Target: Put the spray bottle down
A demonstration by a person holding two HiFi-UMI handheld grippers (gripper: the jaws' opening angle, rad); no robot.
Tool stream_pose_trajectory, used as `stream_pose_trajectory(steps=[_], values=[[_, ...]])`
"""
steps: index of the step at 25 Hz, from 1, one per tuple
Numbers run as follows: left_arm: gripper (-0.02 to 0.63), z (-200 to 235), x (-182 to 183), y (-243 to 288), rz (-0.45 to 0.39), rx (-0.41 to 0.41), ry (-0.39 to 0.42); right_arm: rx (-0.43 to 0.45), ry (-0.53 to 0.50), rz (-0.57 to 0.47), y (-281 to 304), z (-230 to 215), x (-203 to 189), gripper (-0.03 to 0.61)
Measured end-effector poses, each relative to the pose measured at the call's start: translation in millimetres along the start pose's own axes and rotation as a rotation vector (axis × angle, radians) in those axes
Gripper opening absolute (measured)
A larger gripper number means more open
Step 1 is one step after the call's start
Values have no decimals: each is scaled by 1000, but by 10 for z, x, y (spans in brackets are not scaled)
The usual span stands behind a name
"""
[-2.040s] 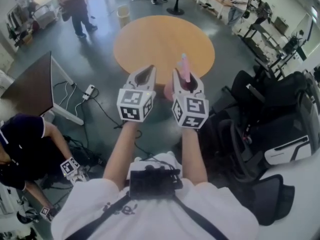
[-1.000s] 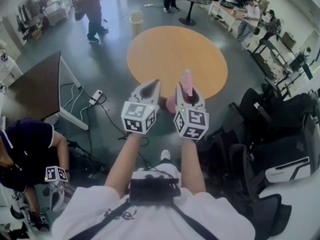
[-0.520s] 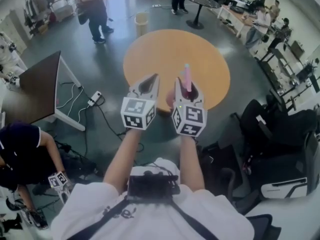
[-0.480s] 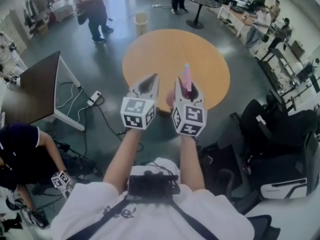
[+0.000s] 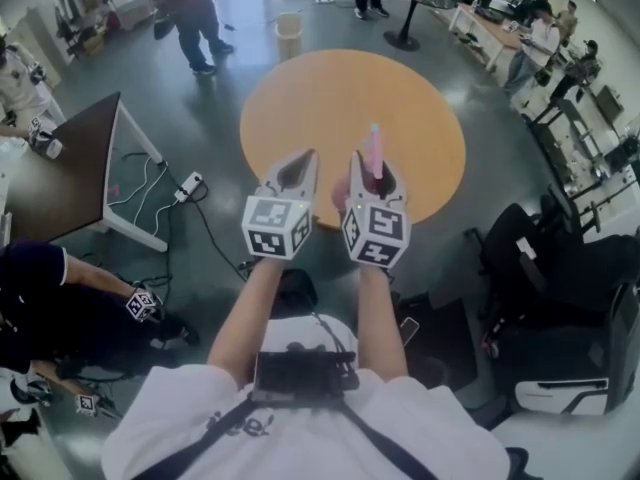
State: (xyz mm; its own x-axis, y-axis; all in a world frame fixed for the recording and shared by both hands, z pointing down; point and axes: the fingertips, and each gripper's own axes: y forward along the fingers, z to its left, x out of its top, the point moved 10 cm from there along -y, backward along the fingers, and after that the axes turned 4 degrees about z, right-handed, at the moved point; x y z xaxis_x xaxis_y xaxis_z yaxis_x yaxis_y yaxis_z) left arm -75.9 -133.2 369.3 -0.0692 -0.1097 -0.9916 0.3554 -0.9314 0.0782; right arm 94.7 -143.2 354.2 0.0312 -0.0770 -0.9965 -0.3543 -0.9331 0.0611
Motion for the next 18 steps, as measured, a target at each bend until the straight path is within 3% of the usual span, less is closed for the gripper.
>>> stream_pose_trajectory(steps=[18], values=[[11, 37, -49, 974, 37, -47, 12, -55, 17, 37, 636, -570, -241, 161]])
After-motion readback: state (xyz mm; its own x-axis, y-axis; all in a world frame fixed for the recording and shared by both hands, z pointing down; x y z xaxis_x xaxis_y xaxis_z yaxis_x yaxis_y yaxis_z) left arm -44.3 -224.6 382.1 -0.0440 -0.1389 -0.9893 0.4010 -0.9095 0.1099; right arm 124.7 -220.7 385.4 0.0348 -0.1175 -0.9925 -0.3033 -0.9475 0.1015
